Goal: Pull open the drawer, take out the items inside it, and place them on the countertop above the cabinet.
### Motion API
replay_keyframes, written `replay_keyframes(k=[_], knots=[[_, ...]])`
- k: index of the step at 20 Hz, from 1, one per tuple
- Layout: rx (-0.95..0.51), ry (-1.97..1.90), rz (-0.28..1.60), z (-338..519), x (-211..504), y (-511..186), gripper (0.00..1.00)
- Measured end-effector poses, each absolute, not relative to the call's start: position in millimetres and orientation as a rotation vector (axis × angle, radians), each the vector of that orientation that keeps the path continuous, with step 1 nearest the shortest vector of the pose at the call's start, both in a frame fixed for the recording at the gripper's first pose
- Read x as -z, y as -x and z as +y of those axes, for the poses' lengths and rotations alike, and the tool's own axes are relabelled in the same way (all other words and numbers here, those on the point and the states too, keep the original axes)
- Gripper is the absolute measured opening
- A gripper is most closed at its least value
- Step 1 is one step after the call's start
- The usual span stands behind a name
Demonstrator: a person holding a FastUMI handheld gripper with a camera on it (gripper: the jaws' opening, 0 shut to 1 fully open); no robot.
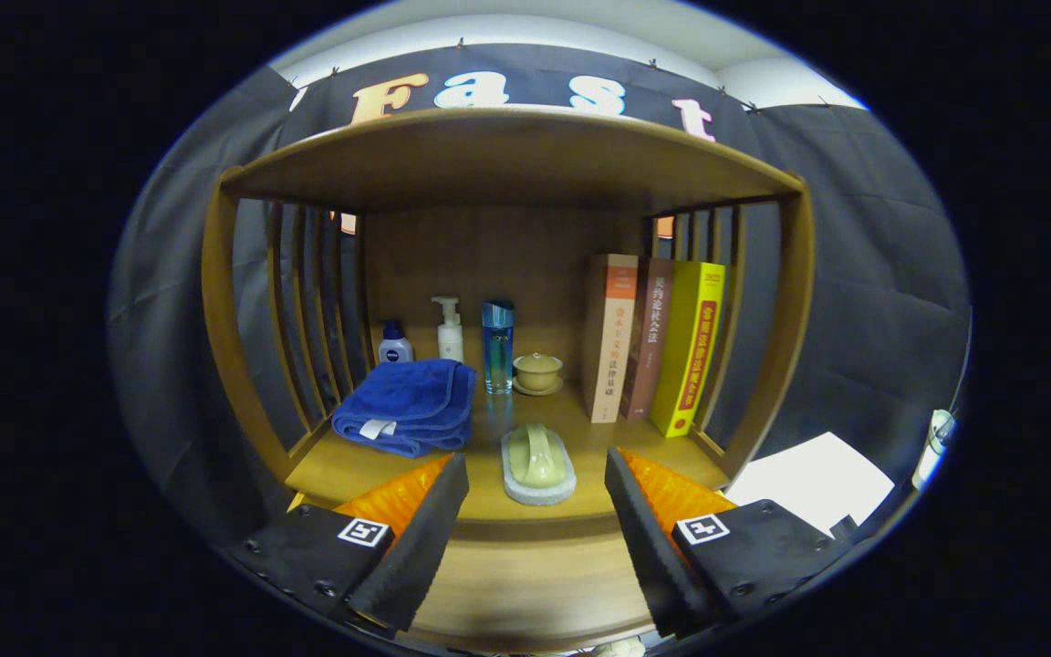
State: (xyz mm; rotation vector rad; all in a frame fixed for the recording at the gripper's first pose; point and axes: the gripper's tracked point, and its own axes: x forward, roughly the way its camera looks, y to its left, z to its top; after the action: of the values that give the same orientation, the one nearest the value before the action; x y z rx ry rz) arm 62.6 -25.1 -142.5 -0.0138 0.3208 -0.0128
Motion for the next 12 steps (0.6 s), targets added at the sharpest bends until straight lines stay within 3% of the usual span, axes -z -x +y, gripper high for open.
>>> replay_keyframes(k=[12], knots=[[0.038, -0.029, 0.224, -36, 167, 60, 0.99]])
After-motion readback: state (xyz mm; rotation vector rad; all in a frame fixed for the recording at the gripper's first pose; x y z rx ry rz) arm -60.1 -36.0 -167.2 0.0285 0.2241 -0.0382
